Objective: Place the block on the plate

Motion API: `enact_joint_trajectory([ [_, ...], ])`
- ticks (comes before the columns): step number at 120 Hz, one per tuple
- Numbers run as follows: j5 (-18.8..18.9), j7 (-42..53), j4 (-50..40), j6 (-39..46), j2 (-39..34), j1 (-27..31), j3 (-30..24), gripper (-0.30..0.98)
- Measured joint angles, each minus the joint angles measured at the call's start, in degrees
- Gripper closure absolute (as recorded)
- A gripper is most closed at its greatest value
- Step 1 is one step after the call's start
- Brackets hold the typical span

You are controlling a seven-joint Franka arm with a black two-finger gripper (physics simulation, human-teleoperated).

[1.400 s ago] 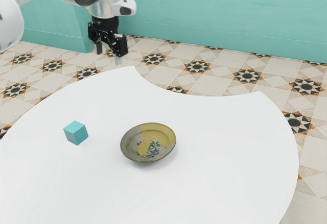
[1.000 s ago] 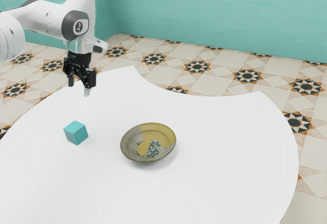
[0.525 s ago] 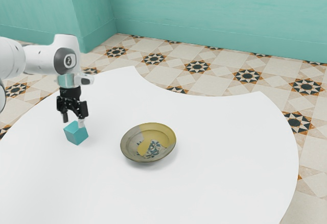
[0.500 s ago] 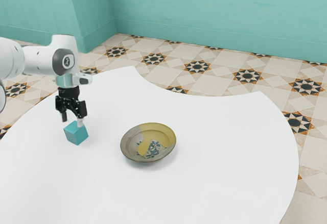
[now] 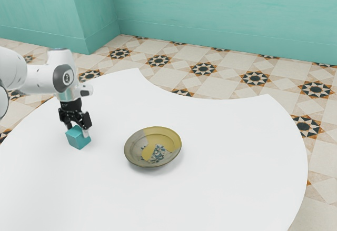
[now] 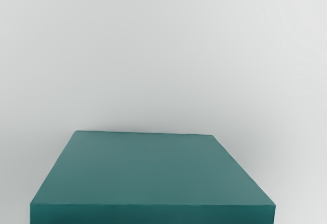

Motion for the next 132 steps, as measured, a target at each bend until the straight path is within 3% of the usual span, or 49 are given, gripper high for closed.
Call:
enact_joint_trajectory([
  [13,-0.1,0.4,-1.2,1.4,-0.4,0.0,0.0,0.02],
  [38,-0.2,0.9,-1.7,2.7,-0.4,0.0,0.0,0.23],
  [73,0.1,1.2,-2.1,3.2,-2.9,-0.6,-0.2,0.32],
  [97,0.6,1.2,-4.5,3.4,-9.0,-7.3,-1.0,0.33],
  [132,0.2,0.9,-4.3,4.0,-10.9,-16.1,-3.7,0.33],
])
